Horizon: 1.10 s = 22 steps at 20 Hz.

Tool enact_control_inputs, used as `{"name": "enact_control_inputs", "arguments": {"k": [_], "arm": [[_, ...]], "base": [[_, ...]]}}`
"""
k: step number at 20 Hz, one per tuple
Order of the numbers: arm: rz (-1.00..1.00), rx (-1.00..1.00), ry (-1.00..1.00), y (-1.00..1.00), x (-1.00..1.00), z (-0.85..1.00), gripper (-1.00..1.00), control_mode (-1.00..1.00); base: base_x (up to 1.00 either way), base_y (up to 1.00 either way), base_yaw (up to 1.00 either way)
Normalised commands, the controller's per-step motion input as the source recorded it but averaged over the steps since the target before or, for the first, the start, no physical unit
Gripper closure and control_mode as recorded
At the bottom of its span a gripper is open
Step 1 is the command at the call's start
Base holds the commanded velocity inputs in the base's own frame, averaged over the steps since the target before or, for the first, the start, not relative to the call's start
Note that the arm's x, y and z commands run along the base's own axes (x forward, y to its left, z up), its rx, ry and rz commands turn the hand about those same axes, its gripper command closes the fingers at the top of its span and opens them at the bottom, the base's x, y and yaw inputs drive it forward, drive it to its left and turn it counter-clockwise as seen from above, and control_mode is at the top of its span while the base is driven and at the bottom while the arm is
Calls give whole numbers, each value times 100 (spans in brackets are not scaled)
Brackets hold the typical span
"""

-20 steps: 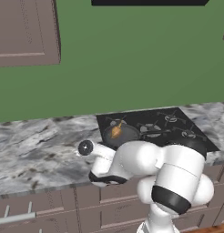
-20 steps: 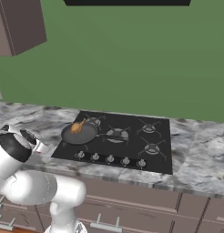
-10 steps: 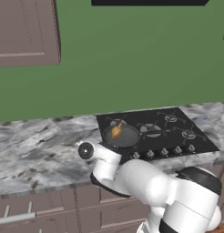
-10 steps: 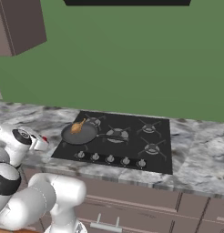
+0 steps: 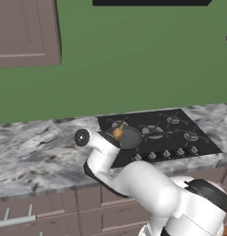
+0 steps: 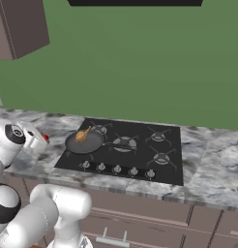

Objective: Place the pan on the front left burner on the stove. Then place the tomato and the onion in the pan and turn on the front left burner.

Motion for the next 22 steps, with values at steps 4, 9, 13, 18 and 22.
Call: {"name": "enact_control_inputs", "arguments": {"k": [4,9,13,18,22], "arm": [[-7,1,0,-7,-11,50,100,-100],[-1,9,-2,-37,-28,17,100,-100],[3,17,0,-74,-18,0,100,-100],[14,18,-3,-74,-4,0,100,-100],[23,14,-1,-57,2,-1,100,-100]], "base": [[0,0,0],[0,0,0],[0,0,0],[0,0,0],[0,0,0]]}}
